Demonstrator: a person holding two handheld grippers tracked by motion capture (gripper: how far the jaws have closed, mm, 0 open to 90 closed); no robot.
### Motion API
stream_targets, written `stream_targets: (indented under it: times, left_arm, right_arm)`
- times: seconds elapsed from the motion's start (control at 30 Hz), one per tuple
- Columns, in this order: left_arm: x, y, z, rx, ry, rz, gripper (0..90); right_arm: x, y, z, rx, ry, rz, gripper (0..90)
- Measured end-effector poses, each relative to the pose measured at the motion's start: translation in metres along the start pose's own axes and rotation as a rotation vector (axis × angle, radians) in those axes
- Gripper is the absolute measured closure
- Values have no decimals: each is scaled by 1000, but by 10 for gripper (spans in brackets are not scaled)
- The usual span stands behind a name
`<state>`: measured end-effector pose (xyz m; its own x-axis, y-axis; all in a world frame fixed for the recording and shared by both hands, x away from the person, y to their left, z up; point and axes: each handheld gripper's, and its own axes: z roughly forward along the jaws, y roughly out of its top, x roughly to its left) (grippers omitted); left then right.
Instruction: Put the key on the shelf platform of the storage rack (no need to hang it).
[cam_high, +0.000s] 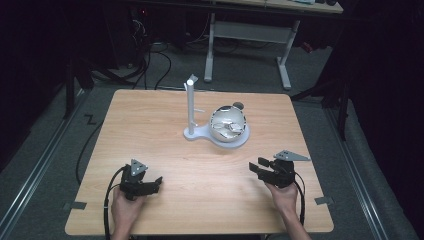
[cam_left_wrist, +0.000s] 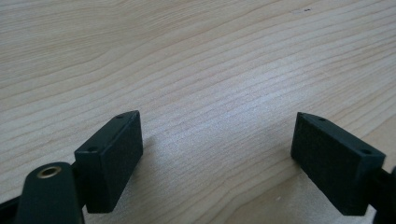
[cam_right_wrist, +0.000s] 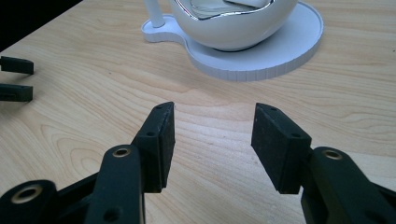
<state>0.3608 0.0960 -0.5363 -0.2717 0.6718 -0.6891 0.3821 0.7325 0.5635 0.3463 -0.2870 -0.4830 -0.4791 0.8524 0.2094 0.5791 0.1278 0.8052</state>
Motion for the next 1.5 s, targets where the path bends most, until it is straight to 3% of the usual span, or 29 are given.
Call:
stream_targets:
  times: [0.87, 1.1, 1.5]
  left_arm:
    - [0, 0, 0, 1, -1, 1, 170]
    - [0, 0, 0, 0, -4, 5, 170]
    - [0, 0, 0, 1, -4, 5, 170]
  right_arm:
    - [-7, -20, 23, 55, -35, 31, 491]
    - [-6, -23, 27, 69, -57, 14, 484]
    - [-1, -27, 36, 119, -135, -55, 461]
